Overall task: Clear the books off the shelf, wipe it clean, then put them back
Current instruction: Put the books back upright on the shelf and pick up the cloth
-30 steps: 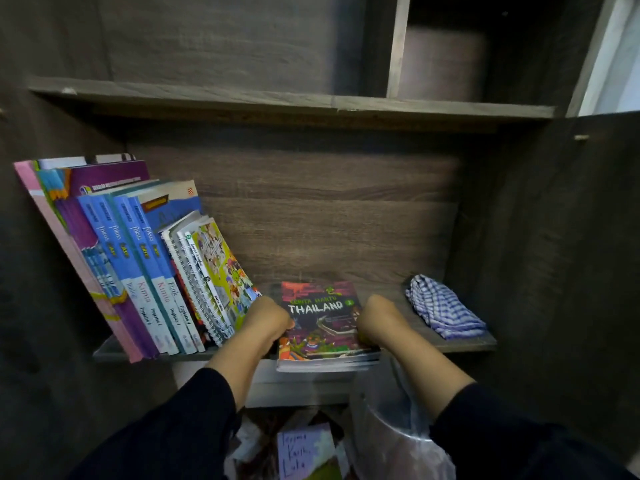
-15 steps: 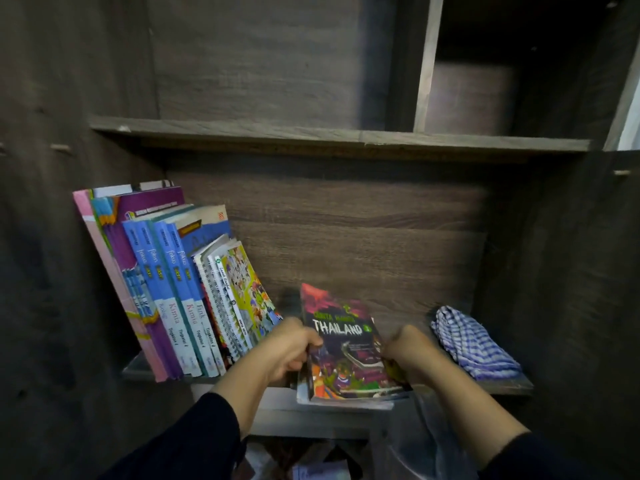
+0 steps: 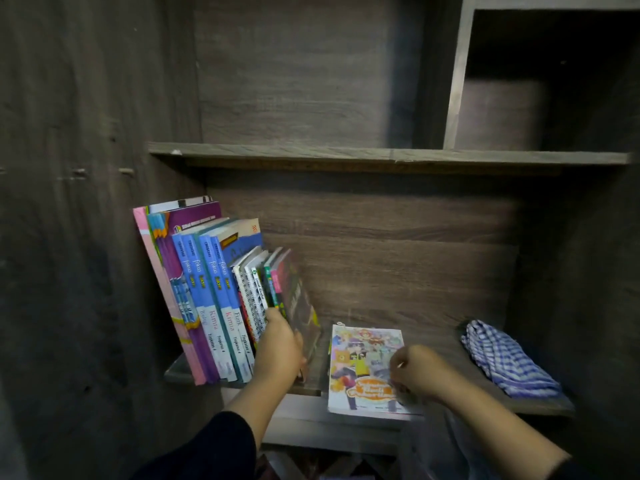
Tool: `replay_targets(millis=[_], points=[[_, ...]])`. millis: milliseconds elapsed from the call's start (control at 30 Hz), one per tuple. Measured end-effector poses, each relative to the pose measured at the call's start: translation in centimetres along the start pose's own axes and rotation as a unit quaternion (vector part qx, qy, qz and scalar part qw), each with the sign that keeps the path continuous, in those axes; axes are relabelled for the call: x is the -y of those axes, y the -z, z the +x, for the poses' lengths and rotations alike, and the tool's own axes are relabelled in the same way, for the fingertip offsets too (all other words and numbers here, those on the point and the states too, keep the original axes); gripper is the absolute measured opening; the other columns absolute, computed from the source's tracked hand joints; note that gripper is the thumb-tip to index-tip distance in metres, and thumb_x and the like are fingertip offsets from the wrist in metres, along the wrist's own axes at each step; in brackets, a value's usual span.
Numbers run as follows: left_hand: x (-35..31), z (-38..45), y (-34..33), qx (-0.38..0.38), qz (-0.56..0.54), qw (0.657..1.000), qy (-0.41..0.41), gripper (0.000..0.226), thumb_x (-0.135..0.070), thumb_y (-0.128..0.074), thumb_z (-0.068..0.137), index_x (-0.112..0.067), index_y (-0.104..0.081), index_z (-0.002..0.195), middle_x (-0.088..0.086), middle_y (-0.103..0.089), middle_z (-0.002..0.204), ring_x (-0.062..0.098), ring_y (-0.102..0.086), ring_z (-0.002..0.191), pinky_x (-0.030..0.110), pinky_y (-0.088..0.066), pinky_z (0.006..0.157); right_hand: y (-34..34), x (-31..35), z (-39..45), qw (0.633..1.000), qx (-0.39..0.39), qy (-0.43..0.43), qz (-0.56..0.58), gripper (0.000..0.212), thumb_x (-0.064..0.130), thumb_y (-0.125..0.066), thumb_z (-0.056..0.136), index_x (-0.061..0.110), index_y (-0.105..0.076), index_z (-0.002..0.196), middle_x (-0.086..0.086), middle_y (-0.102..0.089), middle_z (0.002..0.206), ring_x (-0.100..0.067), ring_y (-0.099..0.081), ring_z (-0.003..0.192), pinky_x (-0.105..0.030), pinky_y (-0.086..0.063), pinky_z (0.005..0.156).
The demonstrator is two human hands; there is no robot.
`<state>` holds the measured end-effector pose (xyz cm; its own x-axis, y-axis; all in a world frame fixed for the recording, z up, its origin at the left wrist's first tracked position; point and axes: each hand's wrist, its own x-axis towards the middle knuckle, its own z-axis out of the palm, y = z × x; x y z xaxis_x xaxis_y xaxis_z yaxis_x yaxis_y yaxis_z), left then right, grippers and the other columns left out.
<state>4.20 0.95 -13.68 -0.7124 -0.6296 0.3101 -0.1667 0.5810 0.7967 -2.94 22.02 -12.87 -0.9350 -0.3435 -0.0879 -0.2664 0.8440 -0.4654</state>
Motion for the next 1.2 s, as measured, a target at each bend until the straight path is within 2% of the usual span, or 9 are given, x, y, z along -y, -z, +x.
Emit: replay_targets(millis=[133,333,467,600,700,767,833,1033,1200], points=[[0.2,0.2,0.1,-0.008,0.08,0.997,0.0,0.02,-0.014,-0.046,0.095,-0.009,-0.036,0.111,0.002,-0.058,0.07,0.022,-0.06,0.062,0.032,-0.05,0.051,0.0,0.5,-0.3,1.0,-0.001,0.013,-0.014,0.01,0.021,-0.058,0.083,0.021,-0.063,0.074,0.005,-0.066,0.065,-0.013,-0.065,0.067,-0.023,-0.049,0.063],[-0.4,-0.5,1.2,-0.013,0.288,0.955,-0.073,0.032,-0.038,-0.046,0.095,-0.01,-0.052,0.109,0.006,-0.07,0.094,0.027,-0.068,0.087,0.031,-0.049,0.066,-0.3,0.4,-0.3,0.999,0.0,0.019,-0.036,0.026,0.024,-0.057,0.082,0.023,-0.057,0.056,0.001,-0.069,0.081,-0.016,-0.067,0.085,-0.022,-0.046,0.071],[0.3,-0.7,1.7,0.017,0.409,0.901,-0.145,0.021,-0.028,-0.05,0.095,-0.013,-0.065,0.098,0.003,-0.072,0.09,0.024,-0.069,0.084,0.029,-0.05,0.069,-0.1,0.4,-0.3,1.0,0.003,0.021,-0.022,0.025,0.023,-0.058,0.083,0.024,-0.058,0.058,0.003,-0.069,0.08,-0.014,-0.065,0.079,-0.023,-0.049,0.071],[1.4,-1.2,1.4,0.057,0.483,0.801,-0.348,0.038,-0.018,-0.087,0.039,-0.018,-0.061,0.066,-0.001,-0.059,0.054,0.017,-0.058,0.046,0.025,-0.047,0.047,0.0,0.3,-0.2,0.999,0.008,0.028,-0.017,0.029,0.02,-0.058,0.083,0.021,-0.059,0.055,0.006,-0.067,0.068,-0.011,-0.064,0.068,-0.024,-0.051,0.066],[2.4,-1.1,0.6,0.129,0.504,0.717,-0.464,0.029,-0.021,-0.069,0.069,-0.017,-0.064,0.097,0.005,-0.064,0.096,0.024,-0.06,0.093,0.04,-0.048,0.089,0.1,0.2,-0.1,0.999,0.012,0.029,-0.016,0.03,0.017,-0.058,0.083,0.019,-0.062,0.054,0.006,-0.067,0.063,-0.011,-0.064,0.065,-0.027,-0.053,0.066],[2.6,-0.7,0.4,0.156,0.54,0.694,-0.449,0.045,-0.024,-0.047,0.087,-0.011,-0.053,0.129,0.011,-0.048,0.137,0.03,-0.034,0.134,0.053,-0.014,0.117,0.1,0.2,0.1,0.999,0.011,0.027,-0.012,0.026,0.018,-0.06,0.083,0.02,-0.063,0.057,0.004,-0.069,0.07,-0.013,-0.066,0.07,-0.029,-0.055,0.069],[2.4,-0.3,0.4,0.166,0.597,0.67,-0.41,0.051,-0.025,-0.038,0.093,-0.011,-0.041,0.142,0.011,-0.031,0.153,0.03,-0.016,0.144,0.053,0.007,0.118,0.1,0.0,0.3,1.0,0.008,0.027,-0.006,0.023,0.02,-0.063,0.081,0.022,-0.064,0.058,0.001,-0.07,0.078,-0.014,-0.067,0.076,-0.03,-0.055,0.071],[3.1,0.4,-1.1,0.143,0.672,0.643,-0.337,0.052,-0.029,-0.037,0.098,-0.008,-0.034,0.146,0.015,-0.025,0.156,0.033,-0.014,0.145,0.048,0.006,0.117,-0.1,-0.2,0.5,1.0,0.007,0.031,0.001,0.017,0.018,-0.062,0.076,0.018,-0.068,0.06,-0.007,-0.074,0.077,-0.026,-0.07,0.076,-0.036,-0.055,0.068],[2.8,0.7,-2.4,0.132,0.697,0.635,-0.306,0.052,-0.031,-0.039,0.097,-0.007,-0.041,0.142,0.017,-0.029,0.153,0.036,-0.017,0.143,0.051,0.003,0.117,-0.2,-0.6,0.6,1.0,0.005,0.022,0.022,0.011,0.022,-0.065,0.08,0.015,-0.072,0.076,-0.002,-0.074,0.084,-0.016,-0.069,0.079,-0.033,-0.055,0.073]])
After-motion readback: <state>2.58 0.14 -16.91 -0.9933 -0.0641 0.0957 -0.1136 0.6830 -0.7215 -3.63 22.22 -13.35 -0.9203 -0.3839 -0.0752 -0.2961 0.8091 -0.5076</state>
